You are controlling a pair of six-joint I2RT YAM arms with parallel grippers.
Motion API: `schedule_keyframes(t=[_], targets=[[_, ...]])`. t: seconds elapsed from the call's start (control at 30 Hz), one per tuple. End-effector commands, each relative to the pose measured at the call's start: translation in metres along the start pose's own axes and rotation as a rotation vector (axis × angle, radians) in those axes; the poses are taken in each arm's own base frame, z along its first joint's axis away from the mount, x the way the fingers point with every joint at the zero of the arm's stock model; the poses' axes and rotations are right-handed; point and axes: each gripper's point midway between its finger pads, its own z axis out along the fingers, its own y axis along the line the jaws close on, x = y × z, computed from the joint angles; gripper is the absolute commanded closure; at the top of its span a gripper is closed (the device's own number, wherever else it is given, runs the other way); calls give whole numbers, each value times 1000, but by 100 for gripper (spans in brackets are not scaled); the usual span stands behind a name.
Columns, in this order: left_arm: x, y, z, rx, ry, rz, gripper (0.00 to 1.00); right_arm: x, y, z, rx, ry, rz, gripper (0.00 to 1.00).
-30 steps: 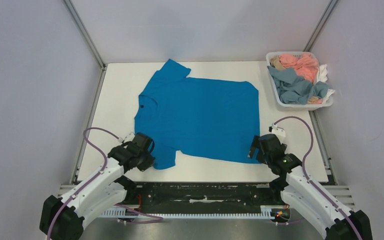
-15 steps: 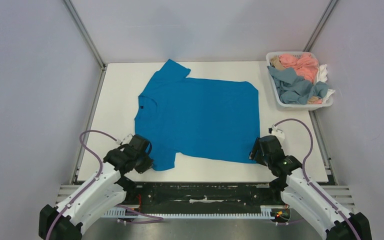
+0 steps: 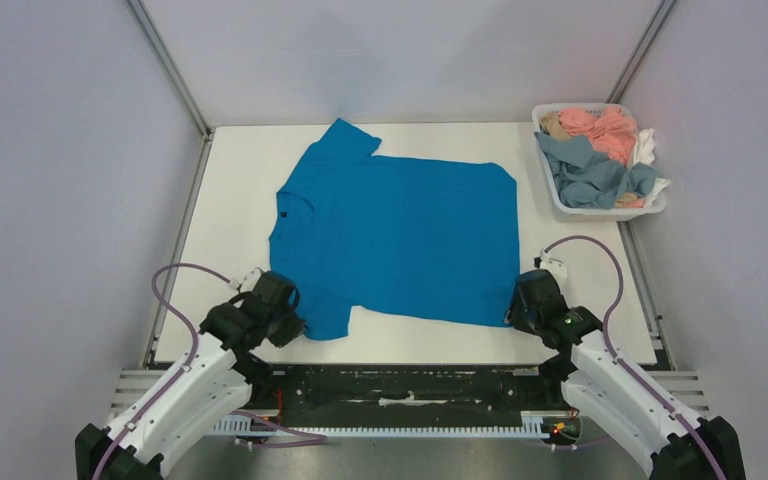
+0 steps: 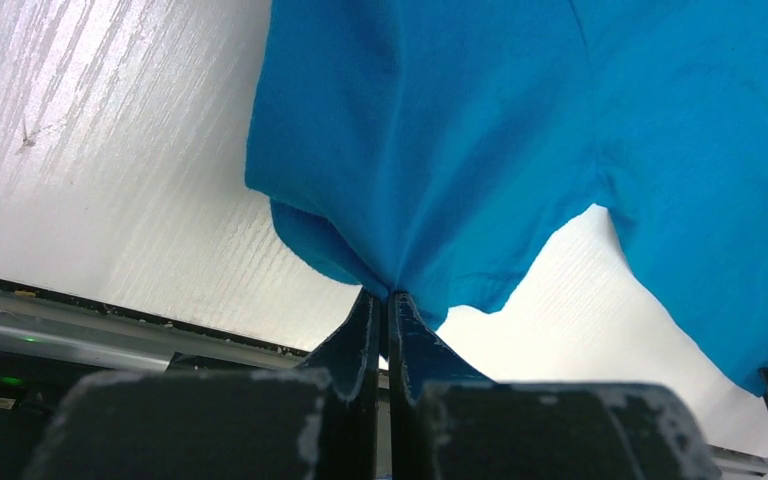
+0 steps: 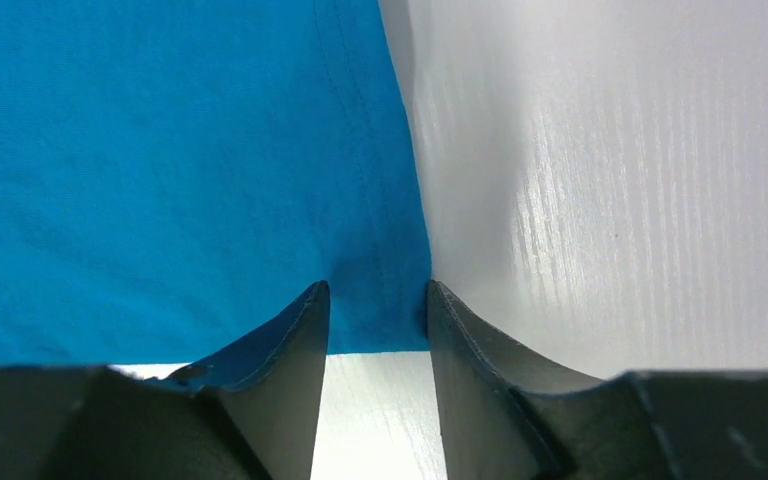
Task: Fold and stack the t-shirts
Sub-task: Grab the side of the flattened tshirt closest away from the robot with both arms, then fold the flattened tshirt in 1/3 of the way
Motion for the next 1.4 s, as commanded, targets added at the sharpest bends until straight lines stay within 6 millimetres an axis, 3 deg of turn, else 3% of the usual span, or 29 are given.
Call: schedule_keyframes(t=[0.0,0.17,0.27,0.53,0.73,0.87,0.93,1.13,1.37], targets=[[-2,-4,-2,19,-13,-31,98,29,-12,1,47,118,-46,60],[1,-6,-4,44,-4,-44,98,34,-21,-1,106,134,-84,85],[5,-2,-8,42,15,-45,98,22,-20,-6,107,88,-75,100],[21,-2,-22,113,85,-73,98,11,-24,-31,103,50,-68,100],[12,-5,-42,179,37,-68,98,3,-21,-39,73,16,-71,100],[21,-32,-30,262,110,-26,98,-6,-10,-32,27,-31,-65,100],[17,-49,-26,286,110,0,98,-18,-4,-31,19,-73,-57,100],[-26,-98,-33,322,-26,73,98,-60,12,-35,17,-198,-32,100],[-76,-140,-31,264,-167,138,98,-104,34,-40,10,-308,-29,100]])
